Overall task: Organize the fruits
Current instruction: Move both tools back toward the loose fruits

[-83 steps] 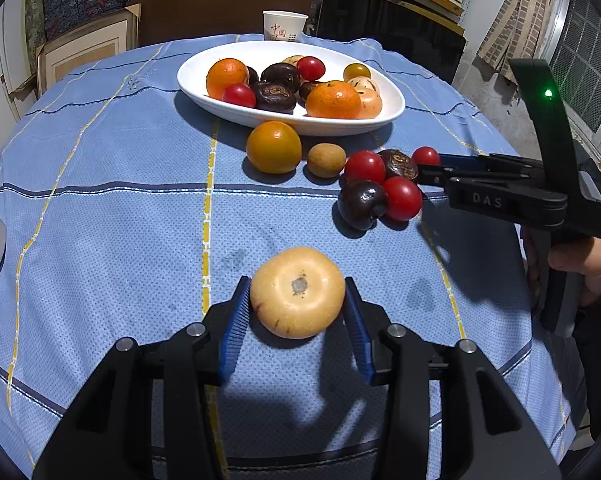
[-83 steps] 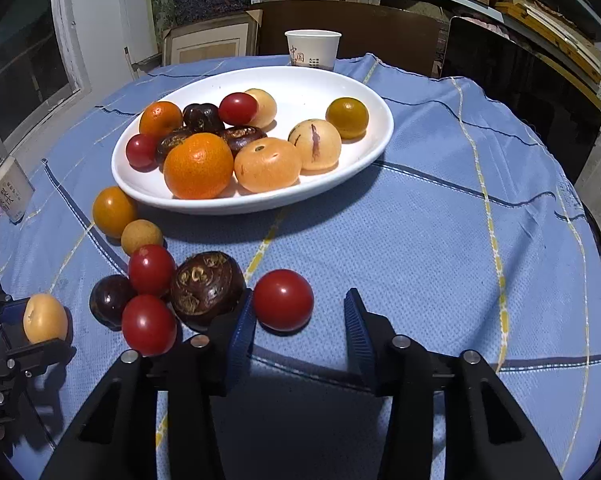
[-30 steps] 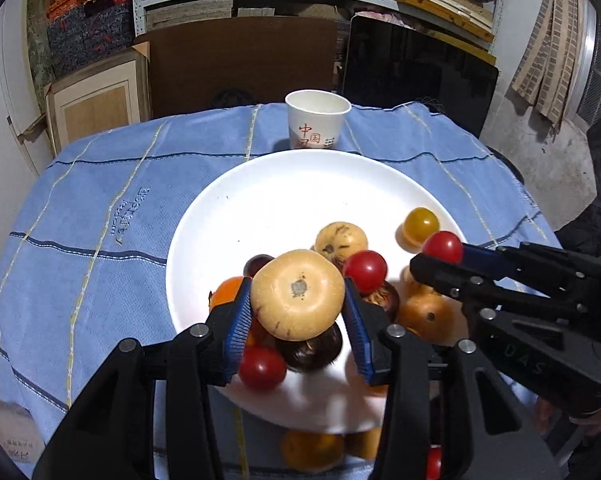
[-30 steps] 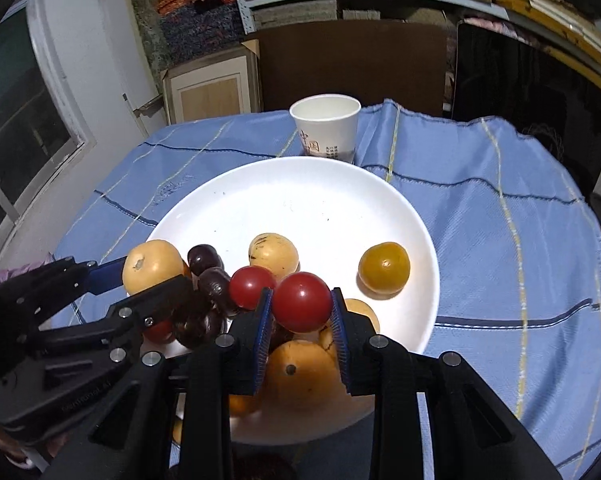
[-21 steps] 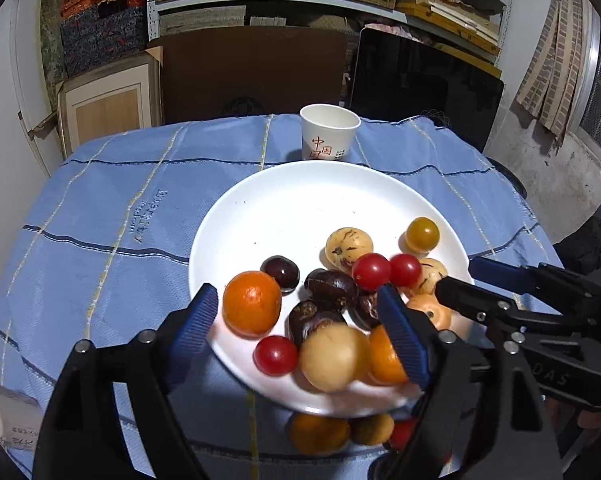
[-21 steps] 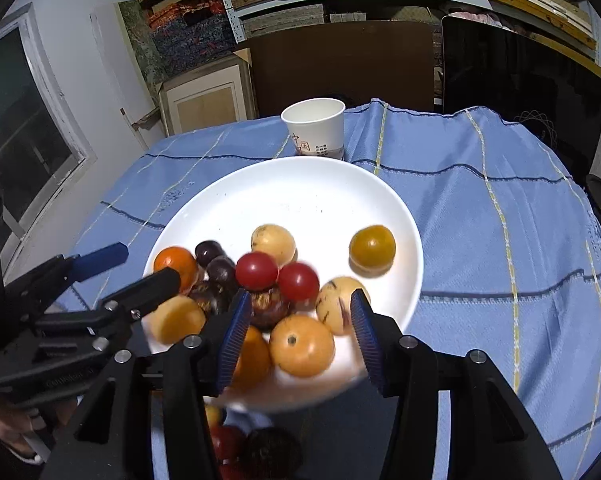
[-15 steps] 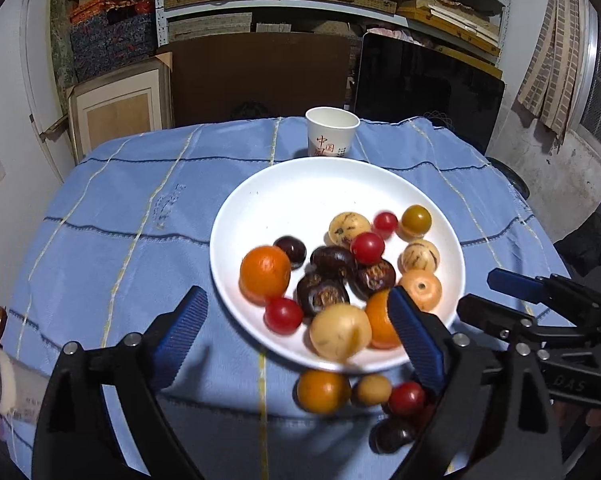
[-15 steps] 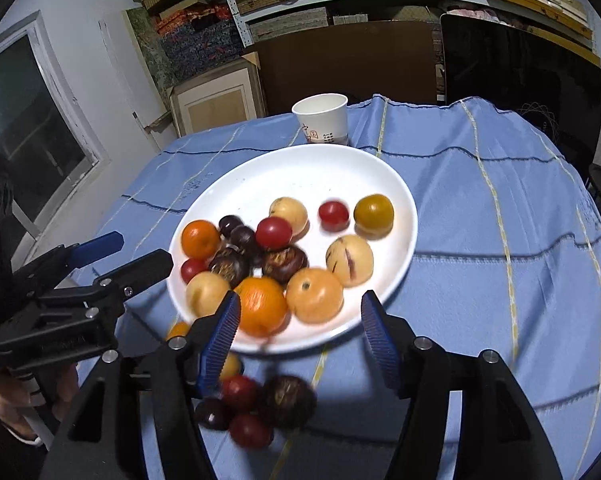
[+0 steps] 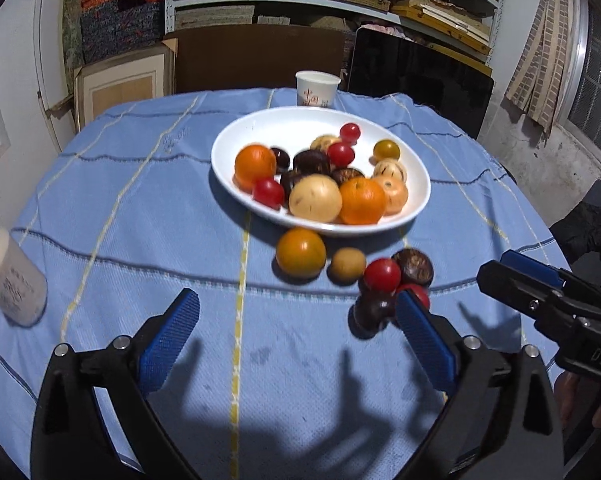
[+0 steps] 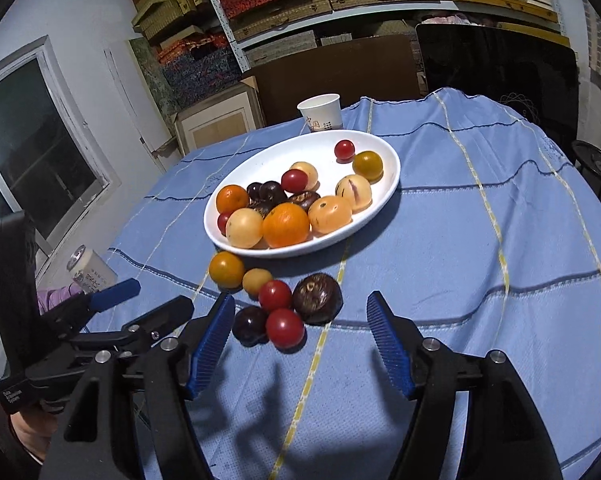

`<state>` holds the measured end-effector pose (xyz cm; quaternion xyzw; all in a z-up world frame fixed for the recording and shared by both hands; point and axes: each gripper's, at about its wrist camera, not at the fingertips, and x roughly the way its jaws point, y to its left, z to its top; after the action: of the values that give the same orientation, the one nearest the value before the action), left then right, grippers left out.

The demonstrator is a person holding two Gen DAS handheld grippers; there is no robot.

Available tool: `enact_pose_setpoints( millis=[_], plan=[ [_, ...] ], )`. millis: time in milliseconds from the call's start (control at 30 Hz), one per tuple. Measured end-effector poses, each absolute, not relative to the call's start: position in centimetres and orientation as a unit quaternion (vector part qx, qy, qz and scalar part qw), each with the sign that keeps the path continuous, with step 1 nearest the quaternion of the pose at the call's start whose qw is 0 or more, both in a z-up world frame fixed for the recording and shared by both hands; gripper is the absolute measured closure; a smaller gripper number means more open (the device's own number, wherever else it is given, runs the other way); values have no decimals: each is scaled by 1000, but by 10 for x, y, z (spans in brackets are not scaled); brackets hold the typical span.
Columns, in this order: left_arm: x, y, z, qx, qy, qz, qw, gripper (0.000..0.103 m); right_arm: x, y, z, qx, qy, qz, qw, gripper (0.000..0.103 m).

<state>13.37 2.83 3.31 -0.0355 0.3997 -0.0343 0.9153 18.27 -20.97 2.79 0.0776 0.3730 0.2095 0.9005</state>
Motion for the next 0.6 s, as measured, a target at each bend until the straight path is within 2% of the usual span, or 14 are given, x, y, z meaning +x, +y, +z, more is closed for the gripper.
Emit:
enact_pose_setpoints(
  millis=[200,600],
  plan=[
    [133,33,5,-35,406,-48,912,6,186,-213,5,100,398,240,879,34],
    [132,37,10,-25,405,-40,913,6,186,-203,-7,48,407,210,888,34]
  ],
)
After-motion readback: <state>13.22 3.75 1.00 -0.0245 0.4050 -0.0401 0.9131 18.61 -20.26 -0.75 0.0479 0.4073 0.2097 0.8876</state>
